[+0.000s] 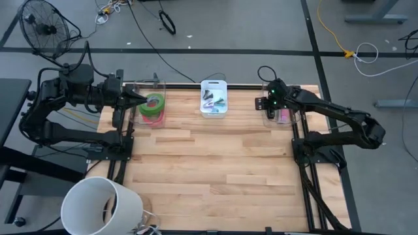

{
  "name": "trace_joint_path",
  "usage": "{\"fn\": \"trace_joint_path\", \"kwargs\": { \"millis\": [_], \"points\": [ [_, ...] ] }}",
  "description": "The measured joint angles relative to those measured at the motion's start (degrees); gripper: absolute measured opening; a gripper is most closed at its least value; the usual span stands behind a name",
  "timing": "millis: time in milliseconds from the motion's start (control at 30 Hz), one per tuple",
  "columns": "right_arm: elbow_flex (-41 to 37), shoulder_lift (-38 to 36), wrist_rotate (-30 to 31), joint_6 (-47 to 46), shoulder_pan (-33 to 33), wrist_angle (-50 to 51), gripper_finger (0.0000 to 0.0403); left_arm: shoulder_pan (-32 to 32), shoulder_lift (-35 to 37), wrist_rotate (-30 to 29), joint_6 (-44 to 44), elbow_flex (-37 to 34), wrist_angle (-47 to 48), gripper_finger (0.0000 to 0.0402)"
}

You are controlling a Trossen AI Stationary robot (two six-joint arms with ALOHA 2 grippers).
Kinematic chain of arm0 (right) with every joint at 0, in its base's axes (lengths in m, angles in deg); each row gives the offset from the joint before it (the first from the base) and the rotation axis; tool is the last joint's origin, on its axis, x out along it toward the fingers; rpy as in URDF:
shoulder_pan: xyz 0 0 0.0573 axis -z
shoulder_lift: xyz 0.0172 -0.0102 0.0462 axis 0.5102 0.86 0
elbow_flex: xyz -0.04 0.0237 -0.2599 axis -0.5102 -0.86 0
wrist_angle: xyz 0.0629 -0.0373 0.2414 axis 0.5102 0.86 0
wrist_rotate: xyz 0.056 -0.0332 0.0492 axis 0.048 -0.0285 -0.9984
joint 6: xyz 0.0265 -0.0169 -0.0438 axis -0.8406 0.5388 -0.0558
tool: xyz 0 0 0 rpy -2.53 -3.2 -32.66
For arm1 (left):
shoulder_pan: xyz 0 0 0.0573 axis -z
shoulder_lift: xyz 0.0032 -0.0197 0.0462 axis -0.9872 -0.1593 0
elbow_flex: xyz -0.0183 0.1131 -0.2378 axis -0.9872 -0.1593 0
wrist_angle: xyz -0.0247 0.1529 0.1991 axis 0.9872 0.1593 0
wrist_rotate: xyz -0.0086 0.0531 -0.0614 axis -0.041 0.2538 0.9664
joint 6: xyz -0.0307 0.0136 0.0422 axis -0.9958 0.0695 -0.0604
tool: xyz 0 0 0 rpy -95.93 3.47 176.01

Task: Pick and place Stapler, Stapler remover, tape
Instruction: Return to Home Position

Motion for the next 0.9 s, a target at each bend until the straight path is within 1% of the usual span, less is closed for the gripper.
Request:
{"fn": "trace_joint_path", "kwargs": {
  "millis": [67,167,367,533,633,767,900],
  "points": [
    [0.0,-0.8,0.0,1.6,-1.8,-2.7,0.0163,0.0,0.0,0.0,0.0,0.0,0.0,0.0028],
    [0.0,-1.4,-0.3,6.7,-4.6,-8.2,0.0147,0.0,0.0,0.0,0.0,0.0,0.0,0.0028],
    [0.0,-1.5,-7.8,15.2,-9.7,-18.7,0.0109,0.0,0.0,0.0,0.0,0.0,0.0,0.0028],
    [0.0,-1.5,-11.7,19.7,-13.0,-25.0,0.0074,0.0,0.0,0.0,0.0,0.0,0.0,0.0028],
    [0.0,-1.5,-14.2,22.0,-14.8,-26.6,0.0049,0.0,0.0,0.0,0.0,0.0,0.0,0.0028],
    [0.0,-1.4,-19.4,25.4,-17.6,-26.4,0.0011,0.0,0.0,0.0,0.0,0.0,0.0,0.0028],
    [0.0,-1.4,-20.6,26.6,-21.9,-26.3,0.0004,0.0,0.0,0.0,0.0,0.0,0.0,0.0028]
  ]
}}
